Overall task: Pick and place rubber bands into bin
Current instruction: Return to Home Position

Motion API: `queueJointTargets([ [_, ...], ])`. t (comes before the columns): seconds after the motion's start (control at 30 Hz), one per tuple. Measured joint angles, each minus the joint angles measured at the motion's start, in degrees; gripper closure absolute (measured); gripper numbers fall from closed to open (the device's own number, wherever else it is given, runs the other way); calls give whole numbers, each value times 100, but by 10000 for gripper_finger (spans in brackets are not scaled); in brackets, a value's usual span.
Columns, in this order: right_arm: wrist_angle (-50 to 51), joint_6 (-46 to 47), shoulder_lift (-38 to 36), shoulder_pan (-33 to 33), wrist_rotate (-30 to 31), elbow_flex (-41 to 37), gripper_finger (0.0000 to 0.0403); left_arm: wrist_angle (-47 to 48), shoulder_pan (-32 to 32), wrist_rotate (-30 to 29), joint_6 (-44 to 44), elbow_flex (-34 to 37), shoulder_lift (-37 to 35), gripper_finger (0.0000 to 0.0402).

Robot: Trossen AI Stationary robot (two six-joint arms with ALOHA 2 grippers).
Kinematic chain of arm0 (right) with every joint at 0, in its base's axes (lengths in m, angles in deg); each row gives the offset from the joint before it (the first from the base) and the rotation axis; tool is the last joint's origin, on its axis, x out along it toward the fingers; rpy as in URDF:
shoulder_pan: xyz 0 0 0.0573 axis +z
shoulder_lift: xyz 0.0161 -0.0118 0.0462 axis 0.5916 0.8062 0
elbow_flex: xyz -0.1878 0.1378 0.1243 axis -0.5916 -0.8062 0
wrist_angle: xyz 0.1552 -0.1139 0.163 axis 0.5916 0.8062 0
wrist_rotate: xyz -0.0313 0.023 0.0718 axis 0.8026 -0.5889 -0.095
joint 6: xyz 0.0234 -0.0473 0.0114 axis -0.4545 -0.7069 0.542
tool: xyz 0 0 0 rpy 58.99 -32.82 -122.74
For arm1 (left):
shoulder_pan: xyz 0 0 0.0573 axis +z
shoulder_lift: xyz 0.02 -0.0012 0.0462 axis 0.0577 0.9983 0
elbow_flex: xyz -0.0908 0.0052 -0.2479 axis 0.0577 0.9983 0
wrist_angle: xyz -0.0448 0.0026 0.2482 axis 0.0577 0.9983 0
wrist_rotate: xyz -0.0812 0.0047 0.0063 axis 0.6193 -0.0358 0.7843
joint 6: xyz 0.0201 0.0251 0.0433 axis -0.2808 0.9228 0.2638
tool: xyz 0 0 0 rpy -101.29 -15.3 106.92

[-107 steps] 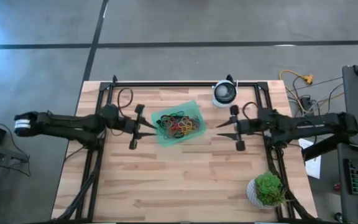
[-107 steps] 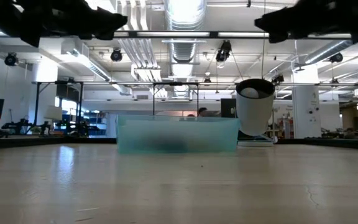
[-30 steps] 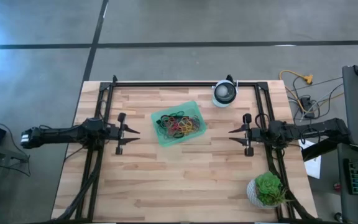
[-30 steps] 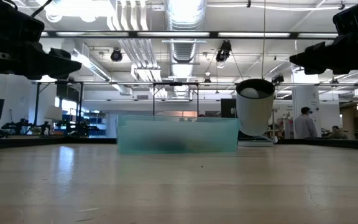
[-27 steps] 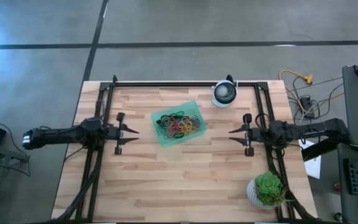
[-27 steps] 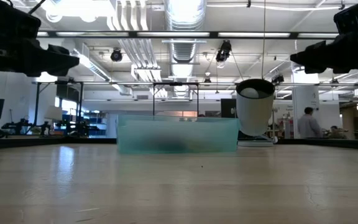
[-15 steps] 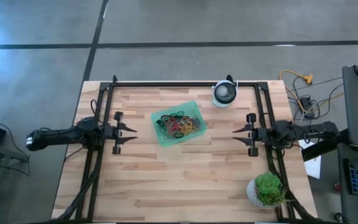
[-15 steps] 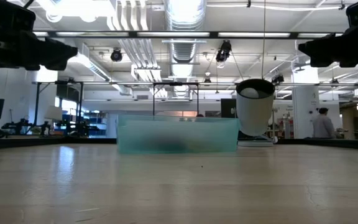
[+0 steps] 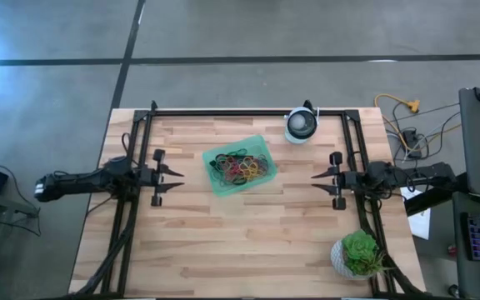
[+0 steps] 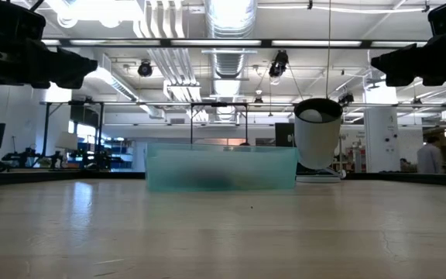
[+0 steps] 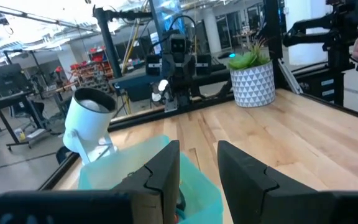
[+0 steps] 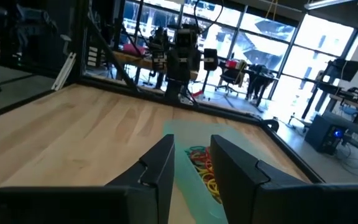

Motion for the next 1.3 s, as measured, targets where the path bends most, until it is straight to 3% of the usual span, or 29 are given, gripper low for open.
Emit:
queueJointTargets([
  [0.27, 4, 19, 62, -2, 2, 0, 310, -34, 0, -9, -10, 0, 307, 308],
  [0.37, -1, 348, 55, -2, 7, 0, 309, -226, 0, -169, -544, 0, 371, 308],
  [0.43, -88, 597, 54, -3, 230, -2, 310, -428, 5, -468, -791, 0, 372, 308],
  [0.6, -136, 1009, 62, -4, 1042, -2, 312, -454, 4, -515, -903, 0, 358, 308],
  [1.3, -140, 703, 62, -4, 1051, -2, 312, -455, 4, -533, -879, 0, 860, 308],
])
